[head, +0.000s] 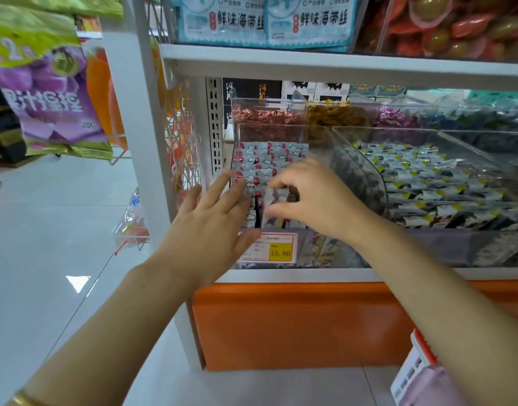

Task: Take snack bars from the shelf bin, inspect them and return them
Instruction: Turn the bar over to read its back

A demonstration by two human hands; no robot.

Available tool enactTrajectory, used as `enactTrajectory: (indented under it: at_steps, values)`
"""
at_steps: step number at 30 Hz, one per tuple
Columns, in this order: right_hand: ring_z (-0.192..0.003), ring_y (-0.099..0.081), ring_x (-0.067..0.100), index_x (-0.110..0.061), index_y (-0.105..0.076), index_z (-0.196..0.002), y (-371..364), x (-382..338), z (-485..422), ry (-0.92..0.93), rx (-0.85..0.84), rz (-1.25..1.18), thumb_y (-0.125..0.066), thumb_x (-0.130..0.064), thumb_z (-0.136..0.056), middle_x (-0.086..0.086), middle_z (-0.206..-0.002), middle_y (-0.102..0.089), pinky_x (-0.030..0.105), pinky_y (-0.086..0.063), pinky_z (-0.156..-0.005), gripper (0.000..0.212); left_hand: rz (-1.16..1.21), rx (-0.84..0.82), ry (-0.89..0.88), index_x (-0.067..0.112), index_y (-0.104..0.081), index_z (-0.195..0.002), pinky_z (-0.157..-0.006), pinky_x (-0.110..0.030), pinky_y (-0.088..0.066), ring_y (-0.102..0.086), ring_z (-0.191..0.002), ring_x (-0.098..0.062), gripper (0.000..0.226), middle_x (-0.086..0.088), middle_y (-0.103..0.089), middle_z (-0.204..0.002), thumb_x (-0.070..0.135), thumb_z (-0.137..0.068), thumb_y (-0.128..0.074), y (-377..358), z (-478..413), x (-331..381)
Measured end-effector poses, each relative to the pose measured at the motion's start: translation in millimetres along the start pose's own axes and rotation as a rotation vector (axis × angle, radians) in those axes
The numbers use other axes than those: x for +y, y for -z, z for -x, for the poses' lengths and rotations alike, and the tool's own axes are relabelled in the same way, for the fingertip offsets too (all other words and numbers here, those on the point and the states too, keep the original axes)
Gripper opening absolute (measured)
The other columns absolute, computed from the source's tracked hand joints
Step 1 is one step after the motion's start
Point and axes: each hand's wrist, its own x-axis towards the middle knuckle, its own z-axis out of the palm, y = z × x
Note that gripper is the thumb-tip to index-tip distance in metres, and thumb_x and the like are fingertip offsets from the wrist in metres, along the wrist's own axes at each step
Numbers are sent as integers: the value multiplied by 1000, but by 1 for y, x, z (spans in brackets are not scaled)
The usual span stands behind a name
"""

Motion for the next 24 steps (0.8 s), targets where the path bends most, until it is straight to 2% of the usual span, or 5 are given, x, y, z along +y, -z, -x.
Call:
enactTrajectory:
  at_steps: [3,9,17,21,24]
  values:
    - [-105,-40,18,-30,-69,-105,-13,0,4,110,-125,200,-53,-36,-91,-6,-100,-61,33,-23,-81,22,20,1,-2,21,-22,-147,-117,-45,-4,17,-144,-17,72,3,-3,-159,58,-87,-8,0,0,0]
    - [-93,-42,9,-25,-71,-98,1,12,-18,-39,76,-146,-53,-10,-88,-19,-83,-58,22,-34,-72,26,54,-4,-1,23,-20,-147,-117,-44,-1,19,-143,-15,68,3,-1,-159,57,-89,-13,0,-1,-1]
    - [-91,-35,11,-26,-70,-78,-18,14,-29,14,-74,185,-70,-37,-79,-19,-69,-44,27,-25,-77,11,73,12,-4,22,-24,-146,-116,-41,2,16,-144,-16,65,3,-6,-158,56,-91,-18,1,-2,0]
    - [-78,-46,10,-21,-63,-73,-12,10,-29,-44,-2,-124,-70,-25,-81,-13,-74,-51,23,-32,-73,11,95,24,3,22,-24,-146,-116,-41,1,13,-144,-16,67,3,-8,-158,56,-89,-17,3,-2,1]
    - [-66,-51,-2,-18,-61,-77,2,6,-22,-86,139,-374,-66,-17,-85,-13,-76,-56,8,-39,-60,9,149,67,10,20,-30,-144,-116,-41,-1,7,-144,-15,67,2,-16,-156,55,-88,-20,5,-2,1]
